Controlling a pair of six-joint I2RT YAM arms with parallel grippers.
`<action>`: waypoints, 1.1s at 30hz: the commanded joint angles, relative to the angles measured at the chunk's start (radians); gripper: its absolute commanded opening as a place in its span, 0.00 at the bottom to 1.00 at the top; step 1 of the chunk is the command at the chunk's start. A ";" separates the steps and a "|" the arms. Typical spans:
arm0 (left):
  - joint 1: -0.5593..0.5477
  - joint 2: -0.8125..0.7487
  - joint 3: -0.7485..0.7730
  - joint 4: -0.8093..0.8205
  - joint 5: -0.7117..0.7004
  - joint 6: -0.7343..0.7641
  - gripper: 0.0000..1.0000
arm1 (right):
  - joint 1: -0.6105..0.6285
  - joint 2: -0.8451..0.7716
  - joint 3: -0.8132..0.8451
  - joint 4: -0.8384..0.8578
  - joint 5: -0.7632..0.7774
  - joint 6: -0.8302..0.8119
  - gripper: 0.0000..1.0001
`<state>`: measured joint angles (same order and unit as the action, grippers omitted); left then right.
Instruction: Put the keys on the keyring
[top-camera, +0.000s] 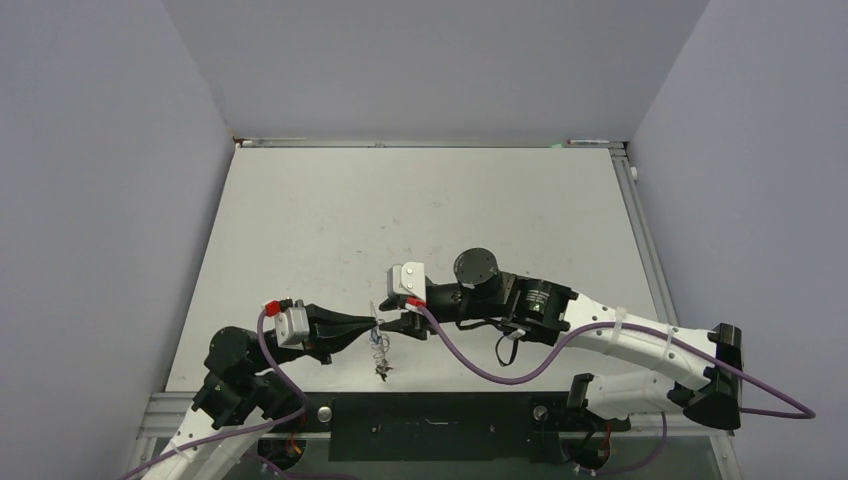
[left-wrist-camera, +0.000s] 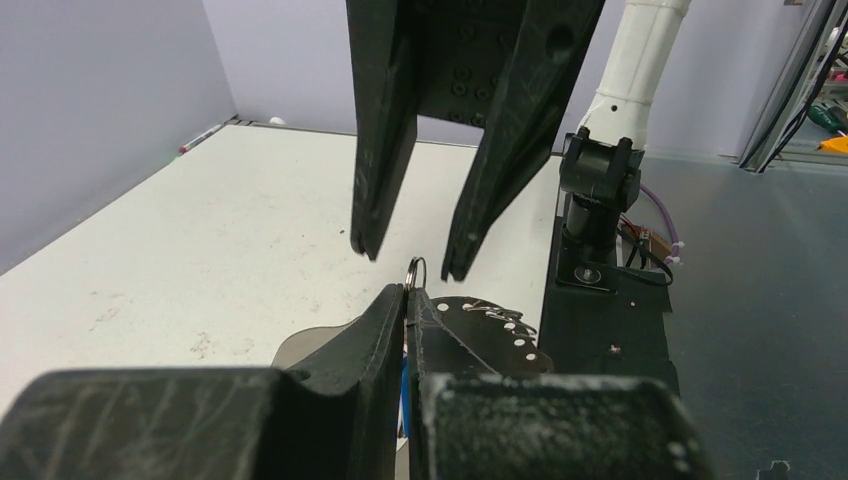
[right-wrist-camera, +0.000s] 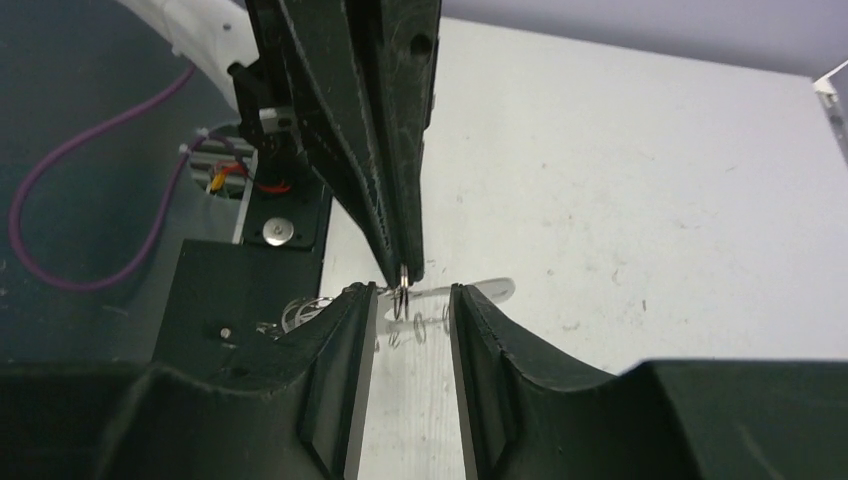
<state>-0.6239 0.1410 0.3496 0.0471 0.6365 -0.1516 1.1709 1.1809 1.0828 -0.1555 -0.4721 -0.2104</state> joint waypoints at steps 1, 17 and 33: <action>0.003 0.008 0.046 0.036 0.003 0.011 0.00 | -0.006 0.024 0.057 -0.095 -0.063 -0.053 0.33; 0.003 0.017 0.046 0.037 0.005 0.009 0.00 | -0.008 0.018 0.055 -0.051 -0.033 -0.052 0.26; 0.003 0.013 0.043 0.045 0.009 0.005 0.00 | -0.019 0.054 0.045 0.001 -0.024 -0.041 0.18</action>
<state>-0.6239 0.1528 0.3496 0.0463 0.6373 -0.1486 1.1587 1.2194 1.0939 -0.2150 -0.4942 -0.2508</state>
